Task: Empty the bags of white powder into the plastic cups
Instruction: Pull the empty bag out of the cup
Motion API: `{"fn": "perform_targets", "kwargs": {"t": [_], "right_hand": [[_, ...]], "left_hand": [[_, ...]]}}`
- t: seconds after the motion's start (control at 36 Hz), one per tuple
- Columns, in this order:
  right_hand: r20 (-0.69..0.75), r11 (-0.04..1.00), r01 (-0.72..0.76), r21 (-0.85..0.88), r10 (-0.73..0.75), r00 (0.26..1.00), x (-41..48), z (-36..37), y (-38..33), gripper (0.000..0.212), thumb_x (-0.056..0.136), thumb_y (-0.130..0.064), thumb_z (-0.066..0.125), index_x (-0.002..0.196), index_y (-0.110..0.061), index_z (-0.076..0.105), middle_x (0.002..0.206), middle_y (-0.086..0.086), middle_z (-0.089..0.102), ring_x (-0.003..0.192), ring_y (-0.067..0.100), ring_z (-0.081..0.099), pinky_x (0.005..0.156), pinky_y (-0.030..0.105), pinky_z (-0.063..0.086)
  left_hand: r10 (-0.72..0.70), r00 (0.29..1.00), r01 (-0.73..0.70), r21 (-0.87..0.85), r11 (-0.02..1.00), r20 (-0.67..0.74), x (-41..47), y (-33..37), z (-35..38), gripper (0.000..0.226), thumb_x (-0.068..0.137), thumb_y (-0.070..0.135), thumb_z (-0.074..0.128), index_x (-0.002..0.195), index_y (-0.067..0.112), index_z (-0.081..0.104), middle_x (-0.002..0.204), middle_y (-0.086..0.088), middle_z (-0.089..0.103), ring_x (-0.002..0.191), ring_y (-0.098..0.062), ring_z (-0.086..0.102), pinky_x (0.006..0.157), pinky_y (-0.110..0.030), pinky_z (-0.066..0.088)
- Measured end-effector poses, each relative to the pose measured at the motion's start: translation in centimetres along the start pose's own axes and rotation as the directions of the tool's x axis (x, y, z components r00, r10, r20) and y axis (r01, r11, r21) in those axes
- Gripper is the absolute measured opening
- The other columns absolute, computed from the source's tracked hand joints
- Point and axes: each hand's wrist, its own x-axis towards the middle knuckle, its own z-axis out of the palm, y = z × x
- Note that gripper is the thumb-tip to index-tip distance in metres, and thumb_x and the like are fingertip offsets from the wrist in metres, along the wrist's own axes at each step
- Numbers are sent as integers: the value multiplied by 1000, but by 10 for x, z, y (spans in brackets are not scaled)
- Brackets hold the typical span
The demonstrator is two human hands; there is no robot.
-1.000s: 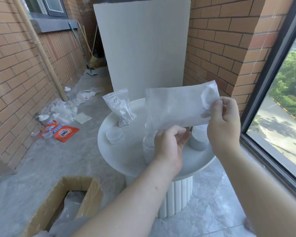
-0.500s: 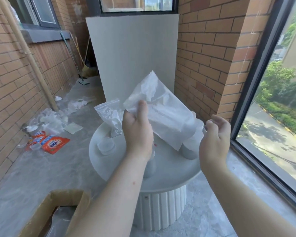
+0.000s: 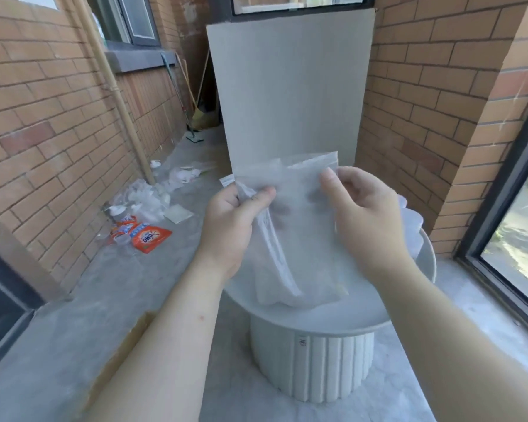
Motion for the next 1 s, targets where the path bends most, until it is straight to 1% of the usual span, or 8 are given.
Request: {"fn": "perform_targets", "kwargs": {"t": [0.25,0.33,0.42,0.58,0.69,0.78,0.92,1.0], "right_hand": [[197,998,-52,-33,58,979,-15,63,8,20,98,-29,64,81,-18,66,67,-12,71,65,10,63,66,29,51],[272,997,-32,-75,51,961,-28,87,14,24,96,-31,65,80,-15,58,72,3,69,73,25,65,56,22,42],[338,983,56,-172,5,941,-42,111,18,26,95,-29,65,77,-11,57,70,0,65,67,12,60,58,18,40],[472,963,150,-222,-28,881,-76,160,38,19,92,-19,64,77,-12,54,67,1,61,64,14,57,61,22,45],[547,959,146,-243,11,837,-94,184,60,12,93,-15,60,83,-19,54,69,-2,63,61,18,61,65,36,51],[576,955,108,-276,74,814,-108,199,79,8,93,-15,59,85,-17,57,72,0,67,67,22,64,70,39,52],[601,945,37,-325,176,779,-128,217,105,5,94,-13,58,89,-12,60,75,1,68,67,13,64,67,32,51],[620,936,15,-352,221,753,-139,226,121,6,94,-16,58,89,-14,59,75,2,69,69,18,65,67,37,54]], "left_hand": [[12,992,5,139,990,-122,-13,18,-92,22,90,16,64,105,3,73,106,-18,74,98,-32,70,88,-45,54],[3,988,25,177,984,-154,-19,19,-125,28,87,21,70,106,1,72,110,-22,72,104,-36,68,94,-47,50],[-22,982,66,233,970,-188,-25,19,-155,54,77,36,79,103,-9,64,109,-32,66,96,-34,65,90,-47,47],[-99,943,216,356,909,-319,-39,12,-206,3,86,6,71,86,3,72,82,-7,71,74,-17,65,72,-28,47],[-150,893,333,400,854,-424,-48,3,-229,18,66,20,81,83,16,77,92,-15,74,82,-23,66,86,-43,50],[-183,861,425,473,772,-475,-54,-7,-244,17,67,13,84,82,16,77,93,-11,76,82,-20,67,89,-42,53],[-239,863,504,724,471,-445,-63,-22,-263,14,78,7,77,88,16,74,86,0,72,74,-12,62,57,-13,44],[-307,838,541,756,369,-450,-69,-26,-273,16,81,5,73,91,18,74,87,2,72,68,-7,61,44,-9,36]]}}
